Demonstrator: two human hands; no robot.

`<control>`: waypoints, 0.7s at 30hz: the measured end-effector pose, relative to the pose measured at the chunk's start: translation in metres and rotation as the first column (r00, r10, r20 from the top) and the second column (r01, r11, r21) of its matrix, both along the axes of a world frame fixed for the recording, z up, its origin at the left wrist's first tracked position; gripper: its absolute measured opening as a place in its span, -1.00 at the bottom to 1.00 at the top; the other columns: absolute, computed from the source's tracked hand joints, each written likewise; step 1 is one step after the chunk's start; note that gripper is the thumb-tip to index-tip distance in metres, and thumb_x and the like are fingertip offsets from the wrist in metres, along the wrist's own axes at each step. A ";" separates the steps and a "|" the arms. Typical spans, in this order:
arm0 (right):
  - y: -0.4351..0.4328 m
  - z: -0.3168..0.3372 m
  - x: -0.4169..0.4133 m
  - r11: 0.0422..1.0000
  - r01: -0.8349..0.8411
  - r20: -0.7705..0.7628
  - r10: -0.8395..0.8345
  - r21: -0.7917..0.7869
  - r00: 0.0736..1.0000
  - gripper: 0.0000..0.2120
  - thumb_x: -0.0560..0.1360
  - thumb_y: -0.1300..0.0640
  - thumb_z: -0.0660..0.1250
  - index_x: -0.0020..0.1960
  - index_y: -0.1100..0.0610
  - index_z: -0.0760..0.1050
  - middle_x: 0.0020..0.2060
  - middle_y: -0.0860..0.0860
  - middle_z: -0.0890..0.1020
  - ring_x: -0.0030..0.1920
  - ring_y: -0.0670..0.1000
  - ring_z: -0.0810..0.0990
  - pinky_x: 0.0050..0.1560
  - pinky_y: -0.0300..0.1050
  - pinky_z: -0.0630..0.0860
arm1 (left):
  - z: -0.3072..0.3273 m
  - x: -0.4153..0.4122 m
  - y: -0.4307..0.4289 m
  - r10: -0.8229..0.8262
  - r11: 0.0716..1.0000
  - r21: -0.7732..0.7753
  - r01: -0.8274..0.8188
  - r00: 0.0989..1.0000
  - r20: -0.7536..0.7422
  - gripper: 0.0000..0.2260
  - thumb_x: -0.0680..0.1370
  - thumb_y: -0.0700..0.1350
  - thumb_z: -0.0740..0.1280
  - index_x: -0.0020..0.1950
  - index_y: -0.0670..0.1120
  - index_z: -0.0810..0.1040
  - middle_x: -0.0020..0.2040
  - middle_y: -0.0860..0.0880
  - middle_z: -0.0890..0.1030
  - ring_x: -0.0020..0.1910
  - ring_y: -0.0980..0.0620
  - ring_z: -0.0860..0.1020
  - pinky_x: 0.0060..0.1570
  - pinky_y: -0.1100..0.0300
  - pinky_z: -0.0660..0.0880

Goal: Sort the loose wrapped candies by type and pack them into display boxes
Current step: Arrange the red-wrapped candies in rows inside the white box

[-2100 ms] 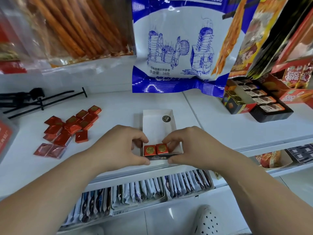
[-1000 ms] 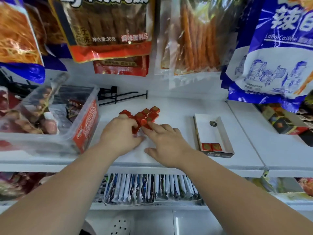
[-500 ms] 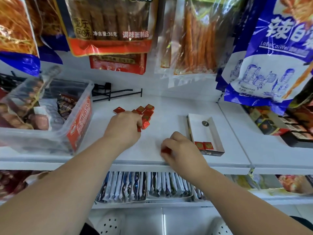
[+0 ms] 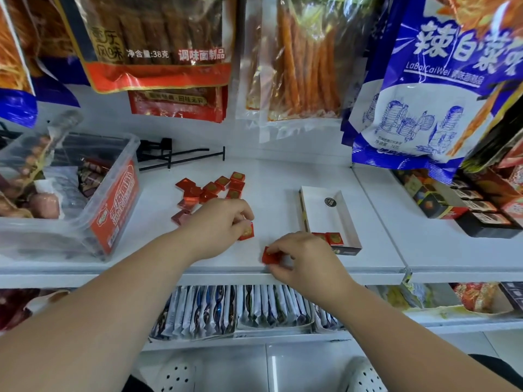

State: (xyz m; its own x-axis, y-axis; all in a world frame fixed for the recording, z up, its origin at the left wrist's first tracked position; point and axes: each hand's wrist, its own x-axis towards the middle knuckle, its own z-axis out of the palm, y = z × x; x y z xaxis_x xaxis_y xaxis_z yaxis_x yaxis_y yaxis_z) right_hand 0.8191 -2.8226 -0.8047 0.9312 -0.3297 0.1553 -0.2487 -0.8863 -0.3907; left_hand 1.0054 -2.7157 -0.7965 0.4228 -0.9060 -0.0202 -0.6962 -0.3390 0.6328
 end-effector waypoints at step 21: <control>0.000 0.003 0.005 0.993 0.098 -0.037 -0.095 0.072 0.995 -0.65 0.51 0.01 0.41 0.27 0.07 0.56 0.08 -0.01 0.58 -0.05 -0.01 0.60 0.07 -0.12 0.54 | 0.005 0.005 0.009 -0.266 0.948 0.196 0.249 0.962 0.065 -0.64 0.45 -0.07 0.47 0.19 0.23 0.57 -0.03 0.22 0.48 -0.11 0.24 0.46 -0.07 0.31 0.44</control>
State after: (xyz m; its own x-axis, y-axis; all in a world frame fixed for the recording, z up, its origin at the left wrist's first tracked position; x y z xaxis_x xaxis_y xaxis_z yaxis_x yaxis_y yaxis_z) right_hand 0.8244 -2.8222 -0.8015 0.8988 -0.4276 0.0968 -0.3455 -0.8268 -0.4440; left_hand 1.0102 -2.7063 -0.7914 0.1829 -0.9684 -0.1697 -0.8263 -0.2450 0.5072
